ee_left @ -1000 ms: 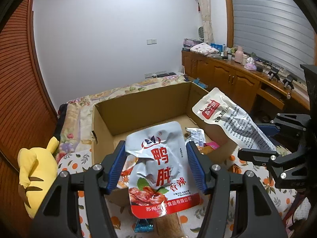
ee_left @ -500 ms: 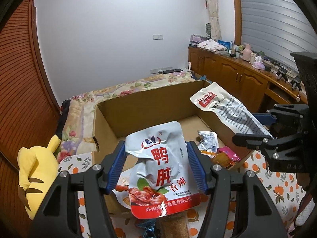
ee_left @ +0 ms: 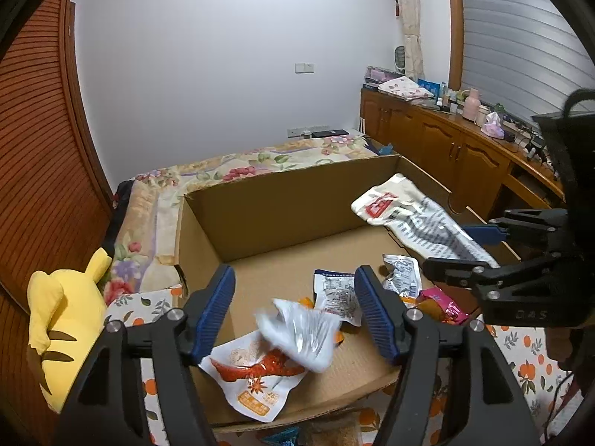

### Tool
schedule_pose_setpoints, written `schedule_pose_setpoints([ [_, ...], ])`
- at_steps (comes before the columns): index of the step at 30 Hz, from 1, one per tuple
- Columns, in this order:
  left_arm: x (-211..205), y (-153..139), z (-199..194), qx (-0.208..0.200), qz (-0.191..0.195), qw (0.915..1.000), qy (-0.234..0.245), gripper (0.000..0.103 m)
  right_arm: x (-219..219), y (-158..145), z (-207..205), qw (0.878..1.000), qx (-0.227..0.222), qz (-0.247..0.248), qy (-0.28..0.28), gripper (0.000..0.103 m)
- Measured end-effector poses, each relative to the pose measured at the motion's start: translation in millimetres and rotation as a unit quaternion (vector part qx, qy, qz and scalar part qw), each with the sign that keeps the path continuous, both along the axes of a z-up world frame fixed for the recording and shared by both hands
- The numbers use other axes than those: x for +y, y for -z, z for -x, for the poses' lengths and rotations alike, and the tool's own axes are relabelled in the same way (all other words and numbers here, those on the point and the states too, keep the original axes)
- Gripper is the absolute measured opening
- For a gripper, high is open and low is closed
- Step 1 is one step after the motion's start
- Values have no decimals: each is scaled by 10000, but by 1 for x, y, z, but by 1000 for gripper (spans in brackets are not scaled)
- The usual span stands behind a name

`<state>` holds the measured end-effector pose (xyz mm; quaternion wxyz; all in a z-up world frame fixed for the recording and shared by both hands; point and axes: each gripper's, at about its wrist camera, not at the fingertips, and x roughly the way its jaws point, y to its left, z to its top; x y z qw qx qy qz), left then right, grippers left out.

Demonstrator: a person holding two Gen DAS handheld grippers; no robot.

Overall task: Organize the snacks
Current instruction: 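Carry both packs over the box and open both tools to drop them, then grasp the granola bar pack with left tool while right grasps small white pack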

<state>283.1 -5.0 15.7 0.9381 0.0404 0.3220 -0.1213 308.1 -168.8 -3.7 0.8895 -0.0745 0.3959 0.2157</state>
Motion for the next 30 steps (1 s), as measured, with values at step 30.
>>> schedule_pose_setpoints([
  [30, 7, -2, 92, -177, 167, 9959, 874, 76, -36, -23, 96, 9962, -761, -309, -275, 65],
])
